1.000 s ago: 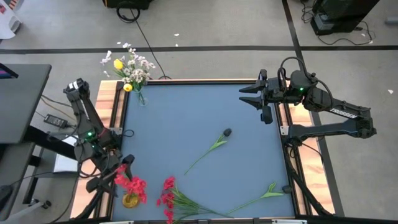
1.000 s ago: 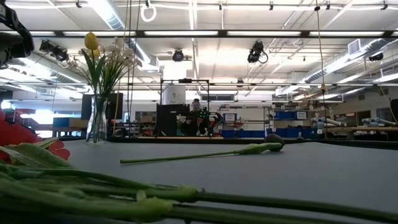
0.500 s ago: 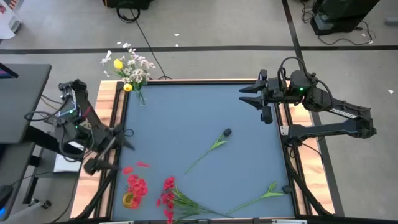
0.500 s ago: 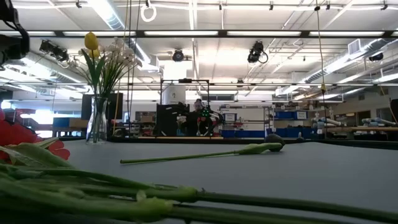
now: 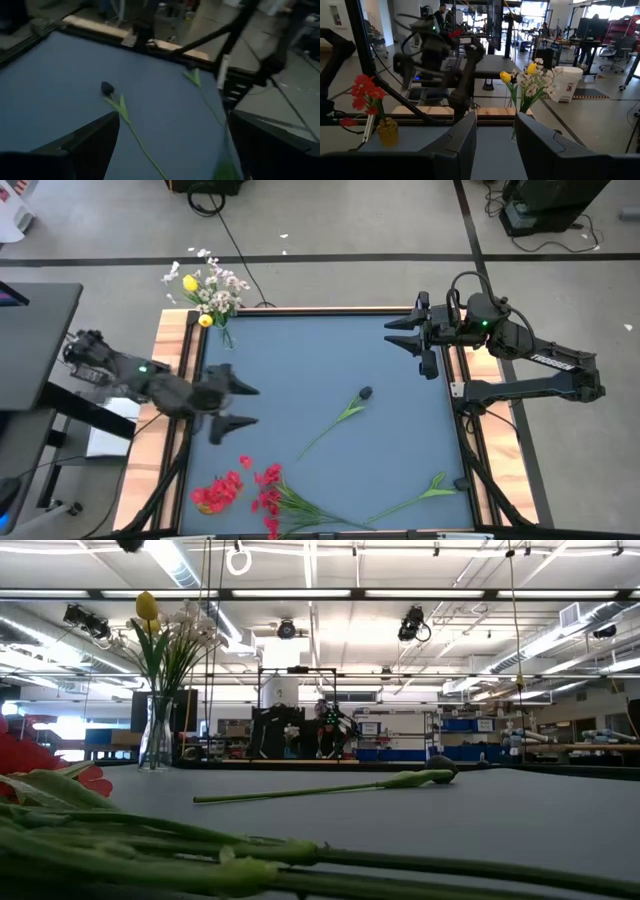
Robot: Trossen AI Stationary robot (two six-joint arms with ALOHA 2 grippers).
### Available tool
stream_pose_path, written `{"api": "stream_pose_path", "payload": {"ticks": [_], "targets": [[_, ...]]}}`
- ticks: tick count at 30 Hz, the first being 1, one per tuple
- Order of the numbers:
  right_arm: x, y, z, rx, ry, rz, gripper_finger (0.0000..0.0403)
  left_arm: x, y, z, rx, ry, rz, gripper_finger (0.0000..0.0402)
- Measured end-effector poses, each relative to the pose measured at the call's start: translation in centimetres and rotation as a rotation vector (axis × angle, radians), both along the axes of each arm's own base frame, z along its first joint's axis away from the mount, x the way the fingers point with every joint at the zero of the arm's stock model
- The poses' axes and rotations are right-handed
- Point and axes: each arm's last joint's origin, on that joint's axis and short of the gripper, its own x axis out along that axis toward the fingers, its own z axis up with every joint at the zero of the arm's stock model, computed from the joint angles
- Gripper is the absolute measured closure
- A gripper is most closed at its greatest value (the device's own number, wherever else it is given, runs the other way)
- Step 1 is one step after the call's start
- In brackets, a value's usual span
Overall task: Sort flowers into vase by color
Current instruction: Put the top black flower into the yellow vase
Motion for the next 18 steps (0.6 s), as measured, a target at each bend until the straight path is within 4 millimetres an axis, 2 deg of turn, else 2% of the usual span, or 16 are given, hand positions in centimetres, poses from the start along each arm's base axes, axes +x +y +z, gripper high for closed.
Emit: {"api": "stream_pose_path", "payload": {"ticks": [4,7,12,18], "targets": [[0.0,0.0,0.0,0.000,0.000,0.000,0.0259,3.2,0.1,-1.4,0.004,0.055,0.063,0.0022],[0.0,0.0,0.0,0.000,0.000,0.000,0.0259,6.3,0.8,-3.2,0.001,0.119,0.094,0.0022],[0.0,0.0,0.0,0.000,0.000,0.000,0.0259,12.1,1.9,-7.8,-0.020,0.236,0.038,0.0022],[0.0,0.0,0.0,0.000,0.000,0.000,0.0259,16.9,4.1,-13.1,-0.163,0.263,0.180,0.0022]]}}
